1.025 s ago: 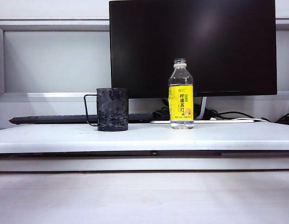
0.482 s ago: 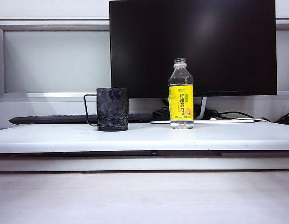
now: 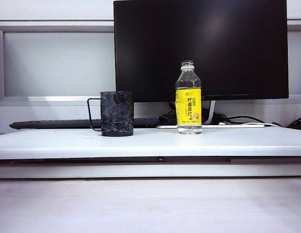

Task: Carefully pick up the bottle and pour some water from the bottle into the cup.

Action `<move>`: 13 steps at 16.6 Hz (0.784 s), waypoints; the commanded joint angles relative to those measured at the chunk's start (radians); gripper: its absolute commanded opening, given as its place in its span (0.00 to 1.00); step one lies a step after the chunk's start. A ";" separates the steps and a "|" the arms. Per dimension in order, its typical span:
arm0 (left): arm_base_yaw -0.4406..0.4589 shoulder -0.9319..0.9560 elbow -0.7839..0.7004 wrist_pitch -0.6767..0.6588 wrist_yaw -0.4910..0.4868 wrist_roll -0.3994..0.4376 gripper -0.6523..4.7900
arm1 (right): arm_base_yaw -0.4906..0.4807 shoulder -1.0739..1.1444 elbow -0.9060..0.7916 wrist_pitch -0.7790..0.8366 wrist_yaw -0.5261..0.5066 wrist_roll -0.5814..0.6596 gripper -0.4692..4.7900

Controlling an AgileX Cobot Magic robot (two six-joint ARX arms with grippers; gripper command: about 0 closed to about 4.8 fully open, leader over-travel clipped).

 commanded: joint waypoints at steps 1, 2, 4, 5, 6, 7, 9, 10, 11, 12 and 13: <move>0.001 0.000 -0.006 0.018 0.006 0.001 0.11 | 0.013 -0.001 -0.004 0.029 -0.072 0.000 0.27; 0.001 0.000 -0.006 0.022 0.023 0.001 0.11 | 0.014 -0.001 -0.004 0.033 -0.103 0.000 0.27; 0.001 0.000 -0.006 0.021 0.084 0.001 0.11 | 0.014 -0.001 -0.003 0.034 -0.157 0.000 0.27; 0.001 0.000 -0.006 0.019 0.105 0.001 0.11 | 0.014 -0.001 -0.003 0.036 -0.162 0.000 0.27; 0.002 0.000 -0.006 0.020 0.115 0.001 0.11 | 0.014 -0.001 -0.003 0.042 -0.161 0.000 0.27; 0.002 0.000 -0.006 0.019 0.111 0.001 0.11 | 0.014 -0.001 -0.003 0.048 -0.151 0.000 0.27; 0.002 0.000 -0.006 0.019 0.112 0.001 0.11 | 0.013 -0.001 -0.003 0.053 -0.151 0.000 0.27; 0.002 0.000 -0.006 0.020 0.112 0.001 0.11 | 0.013 -0.001 -0.003 0.053 -0.152 0.000 0.27; 0.002 0.000 -0.006 0.019 0.112 0.001 0.11 | 0.013 -0.001 -0.003 0.054 -0.152 0.000 0.27; 0.002 0.000 -0.006 0.019 0.112 0.001 0.11 | 0.013 -0.001 -0.003 0.054 -0.151 0.000 0.27; 0.002 0.000 -0.006 0.019 0.112 0.001 0.11 | 0.013 -0.001 -0.003 0.054 -0.152 0.000 0.27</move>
